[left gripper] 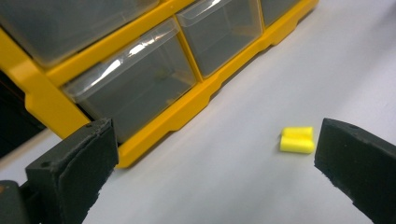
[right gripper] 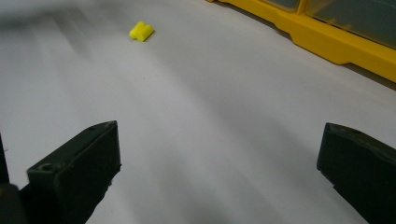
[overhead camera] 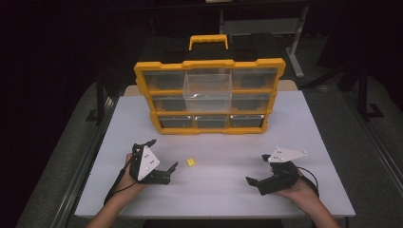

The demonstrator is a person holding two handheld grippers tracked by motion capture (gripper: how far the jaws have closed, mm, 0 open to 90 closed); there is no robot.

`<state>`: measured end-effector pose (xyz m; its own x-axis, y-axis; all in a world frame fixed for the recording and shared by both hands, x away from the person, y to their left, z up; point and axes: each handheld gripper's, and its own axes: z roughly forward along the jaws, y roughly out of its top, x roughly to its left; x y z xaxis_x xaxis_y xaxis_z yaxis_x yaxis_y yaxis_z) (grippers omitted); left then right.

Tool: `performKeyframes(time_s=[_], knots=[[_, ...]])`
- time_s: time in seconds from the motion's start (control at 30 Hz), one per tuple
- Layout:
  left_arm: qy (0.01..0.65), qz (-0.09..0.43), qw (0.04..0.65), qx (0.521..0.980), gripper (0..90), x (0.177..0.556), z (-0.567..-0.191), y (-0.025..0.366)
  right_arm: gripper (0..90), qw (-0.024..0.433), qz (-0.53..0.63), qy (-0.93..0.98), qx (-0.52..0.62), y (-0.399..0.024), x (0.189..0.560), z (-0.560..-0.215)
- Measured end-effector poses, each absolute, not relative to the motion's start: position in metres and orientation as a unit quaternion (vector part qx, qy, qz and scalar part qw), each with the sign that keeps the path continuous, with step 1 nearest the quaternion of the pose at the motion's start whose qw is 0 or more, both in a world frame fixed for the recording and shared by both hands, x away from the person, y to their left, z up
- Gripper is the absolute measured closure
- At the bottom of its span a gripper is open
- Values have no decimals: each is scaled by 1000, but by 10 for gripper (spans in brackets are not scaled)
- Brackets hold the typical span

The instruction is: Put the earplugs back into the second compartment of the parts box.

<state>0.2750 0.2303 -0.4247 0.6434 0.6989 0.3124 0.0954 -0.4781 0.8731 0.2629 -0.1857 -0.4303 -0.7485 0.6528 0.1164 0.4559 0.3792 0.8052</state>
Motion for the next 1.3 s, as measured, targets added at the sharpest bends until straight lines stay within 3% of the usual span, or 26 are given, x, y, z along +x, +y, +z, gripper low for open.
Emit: performKeyframes(time_s=[0.43,1.3], knots=[[309,244,494,775,0,278,-424,249,0,102,435,829,338,-183,264,-431],[300,242,498,777,0,269,-422,257,0,87,424,826,361,-148,290,-415]])
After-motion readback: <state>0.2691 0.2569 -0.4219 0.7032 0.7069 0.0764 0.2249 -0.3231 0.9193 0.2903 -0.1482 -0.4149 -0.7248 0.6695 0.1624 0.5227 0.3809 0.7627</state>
